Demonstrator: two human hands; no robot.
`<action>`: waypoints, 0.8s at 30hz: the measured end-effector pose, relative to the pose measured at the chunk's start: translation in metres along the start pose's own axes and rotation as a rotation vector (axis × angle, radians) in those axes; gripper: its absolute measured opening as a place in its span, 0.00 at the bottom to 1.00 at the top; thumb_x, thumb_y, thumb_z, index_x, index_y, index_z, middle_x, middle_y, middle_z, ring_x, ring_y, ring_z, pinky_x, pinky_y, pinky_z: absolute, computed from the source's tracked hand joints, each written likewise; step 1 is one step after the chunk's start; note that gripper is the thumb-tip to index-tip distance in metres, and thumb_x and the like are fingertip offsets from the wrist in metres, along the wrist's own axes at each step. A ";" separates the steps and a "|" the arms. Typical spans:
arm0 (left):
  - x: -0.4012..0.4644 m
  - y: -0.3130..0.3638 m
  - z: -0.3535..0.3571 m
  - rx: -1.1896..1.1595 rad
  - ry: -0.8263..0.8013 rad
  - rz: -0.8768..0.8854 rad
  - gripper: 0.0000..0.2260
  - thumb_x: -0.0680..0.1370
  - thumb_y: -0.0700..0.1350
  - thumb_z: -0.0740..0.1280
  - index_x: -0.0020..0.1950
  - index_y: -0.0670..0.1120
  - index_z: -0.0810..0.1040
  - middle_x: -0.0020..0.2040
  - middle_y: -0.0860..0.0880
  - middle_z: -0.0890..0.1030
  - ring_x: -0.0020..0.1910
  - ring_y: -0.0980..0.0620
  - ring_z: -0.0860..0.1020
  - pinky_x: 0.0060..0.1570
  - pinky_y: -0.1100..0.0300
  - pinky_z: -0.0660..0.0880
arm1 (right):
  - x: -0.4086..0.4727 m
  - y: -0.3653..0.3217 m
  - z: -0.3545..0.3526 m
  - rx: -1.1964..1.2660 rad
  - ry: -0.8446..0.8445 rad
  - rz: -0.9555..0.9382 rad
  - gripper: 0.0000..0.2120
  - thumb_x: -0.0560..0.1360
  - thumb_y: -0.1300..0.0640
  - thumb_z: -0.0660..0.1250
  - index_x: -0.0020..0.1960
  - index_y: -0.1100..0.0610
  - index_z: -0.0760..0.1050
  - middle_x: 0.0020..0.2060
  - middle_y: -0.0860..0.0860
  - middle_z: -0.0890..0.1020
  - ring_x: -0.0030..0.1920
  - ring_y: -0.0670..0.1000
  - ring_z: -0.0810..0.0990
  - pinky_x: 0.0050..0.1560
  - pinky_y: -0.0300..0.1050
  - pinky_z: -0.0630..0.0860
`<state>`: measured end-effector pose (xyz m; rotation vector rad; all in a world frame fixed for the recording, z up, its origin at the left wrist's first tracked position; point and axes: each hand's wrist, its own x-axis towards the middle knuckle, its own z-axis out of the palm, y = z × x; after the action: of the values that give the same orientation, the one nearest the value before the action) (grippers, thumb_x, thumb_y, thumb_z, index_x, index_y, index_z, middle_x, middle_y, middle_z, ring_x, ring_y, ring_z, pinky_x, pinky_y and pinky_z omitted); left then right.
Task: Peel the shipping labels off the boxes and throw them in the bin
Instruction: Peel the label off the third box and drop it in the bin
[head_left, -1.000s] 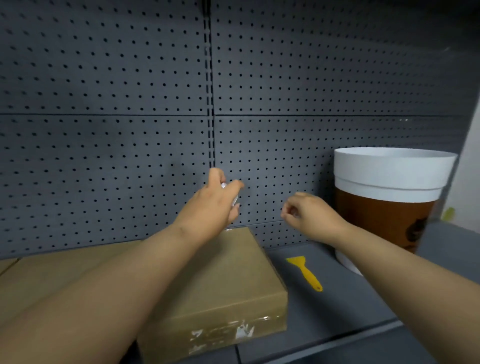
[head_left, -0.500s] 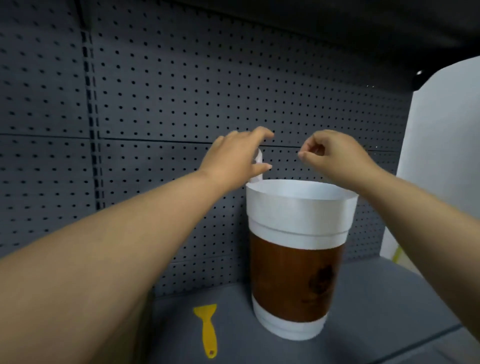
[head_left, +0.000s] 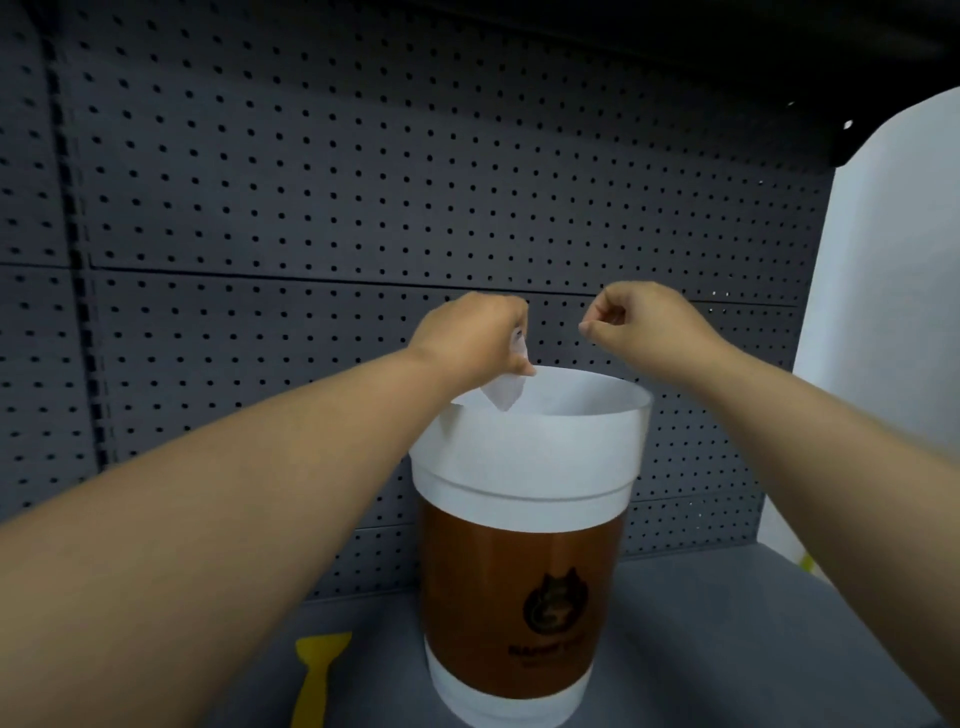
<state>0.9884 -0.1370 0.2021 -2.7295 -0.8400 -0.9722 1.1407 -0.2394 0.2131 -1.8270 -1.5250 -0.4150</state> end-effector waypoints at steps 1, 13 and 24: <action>0.002 0.001 0.001 0.013 -0.028 -0.001 0.13 0.71 0.54 0.71 0.46 0.48 0.72 0.43 0.51 0.76 0.42 0.49 0.73 0.36 0.57 0.67 | 0.000 0.003 0.002 0.004 -0.011 -0.002 0.07 0.76 0.54 0.64 0.38 0.50 0.74 0.34 0.42 0.76 0.34 0.41 0.72 0.31 0.36 0.66; 0.011 0.001 0.005 -0.066 -0.647 -0.238 0.14 0.77 0.48 0.57 0.47 0.47 0.82 0.45 0.51 0.81 0.39 0.50 0.79 0.44 0.60 0.76 | 0.009 0.010 0.019 -0.047 -0.172 -0.054 0.09 0.76 0.51 0.65 0.45 0.57 0.77 0.34 0.39 0.73 0.36 0.41 0.71 0.32 0.36 0.65; 0.014 -0.006 0.011 0.207 -0.889 -0.089 0.06 0.76 0.42 0.62 0.45 0.52 0.78 0.42 0.57 0.76 0.46 0.54 0.74 0.50 0.60 0.72 | 0.013 0.005 0.029 -0.068 -0.279 -0.083 0.09 0.75 0.51 0.65 0.45 0.56 0.77 0.48 0.48 0.82 0.49 0.51 0.79 0.46 0.43 0.73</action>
<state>1.0001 -0.1225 0.2022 -2.8960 -1.0814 0.3869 1.1435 -0.2099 0.1994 -1.9420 -1.7989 -0.2611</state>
